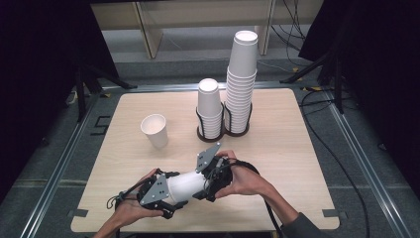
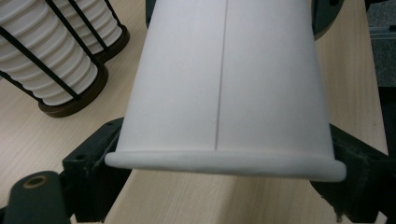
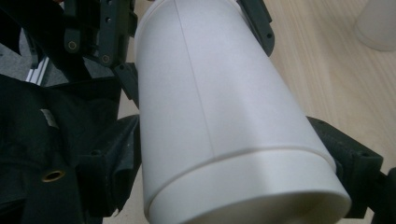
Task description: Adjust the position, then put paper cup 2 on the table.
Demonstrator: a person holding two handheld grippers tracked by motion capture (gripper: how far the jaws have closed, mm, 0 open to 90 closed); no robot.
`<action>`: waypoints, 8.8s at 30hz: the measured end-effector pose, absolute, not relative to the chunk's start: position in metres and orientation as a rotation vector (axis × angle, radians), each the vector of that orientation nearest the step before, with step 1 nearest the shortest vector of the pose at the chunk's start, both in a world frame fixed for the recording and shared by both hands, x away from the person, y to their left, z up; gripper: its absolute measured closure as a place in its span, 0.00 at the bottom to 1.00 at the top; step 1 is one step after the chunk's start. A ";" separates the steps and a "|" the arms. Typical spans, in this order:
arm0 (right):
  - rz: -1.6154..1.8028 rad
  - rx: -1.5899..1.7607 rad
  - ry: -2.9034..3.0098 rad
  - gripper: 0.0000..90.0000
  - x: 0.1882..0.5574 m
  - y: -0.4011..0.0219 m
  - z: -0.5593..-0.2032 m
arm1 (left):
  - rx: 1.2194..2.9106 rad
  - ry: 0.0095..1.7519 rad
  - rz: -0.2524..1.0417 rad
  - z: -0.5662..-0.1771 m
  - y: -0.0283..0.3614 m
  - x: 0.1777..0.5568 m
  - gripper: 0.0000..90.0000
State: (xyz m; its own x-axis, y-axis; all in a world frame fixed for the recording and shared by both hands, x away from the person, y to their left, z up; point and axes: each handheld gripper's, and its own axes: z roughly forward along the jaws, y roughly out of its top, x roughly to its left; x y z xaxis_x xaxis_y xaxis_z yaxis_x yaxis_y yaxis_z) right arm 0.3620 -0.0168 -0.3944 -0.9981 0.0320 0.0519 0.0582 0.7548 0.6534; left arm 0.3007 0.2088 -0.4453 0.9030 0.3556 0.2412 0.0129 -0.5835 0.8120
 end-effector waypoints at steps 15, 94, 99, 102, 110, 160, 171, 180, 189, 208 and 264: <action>-1.165 -0.079 -2.791 0.25 0.367 -0.026 -0.390 | 1.972 0.298 0.377 -0.453 0.216 0.306 0.07; -1.290 0.043 -2.891 0.23 0.366 -0.025 -0.394 | 1.712 0.504 0.273 -0.442 0.220 0.308 0.05; -1.364 0.047 -2.833 0.23 0.368 -0.025 -0.395 | 1.620 0.503 0.257 -0.438 0.222 0.308 0.03; -1.395 0.039 -2.795 0.23 0.368 -0.023 -0.396 | 1.603 0.523 0.236 -0.438 0.220 0.308 0.02; -1.420 0.020 -2.743 0.23 0.367 -0.021 -0.401 | 1.581 0.534 0.226 -0.436 0.220 0.307 0.04; -1.471 -0.054 -2.728 0.23 0.367 -0.013 -0.407 | 1.577 0.574 0.264 -0.432 0.217 0.306 0.11; -1.524 -0.162 -2.676 0.17 0.373 -0.014 -0.414 | 1.553 0.591 0.321 -0.428 0.222 0.307 0.16; -1.451 -0.319 -2.774 0.19 0.380 -0.036 -0.420 | 1.584 0.748 0.513 -0.429 0.244 0.319 0.16; -1.437 -0.460 -2.828 0.21 0.385 -0.059 -0.425 | 1.631 0.875 0.676 -0.430 0.264 0.327 0.16; -1.456 -0.746 -2.809 0.18 0.390 -0.097 -0.438 | 1.626 1.083 0.764 -0.437 0.299 0.339 0.16; -1.403 -0.776 -2.810 0.18 0.387 -0.108 -0.449 | 1.589 1.301 0.935 -0.456 0.335 0.389 0.15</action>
State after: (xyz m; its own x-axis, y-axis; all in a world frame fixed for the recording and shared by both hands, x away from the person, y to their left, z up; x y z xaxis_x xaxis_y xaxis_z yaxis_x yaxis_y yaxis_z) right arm 0.3875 -0.1085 -0.4486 -0.8807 0.4565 0.1262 0.3753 0.5100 0.7740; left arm 0.3891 0.3353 -0.4556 0.1767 0.9838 0.0301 0.3421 -0.0901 0.9353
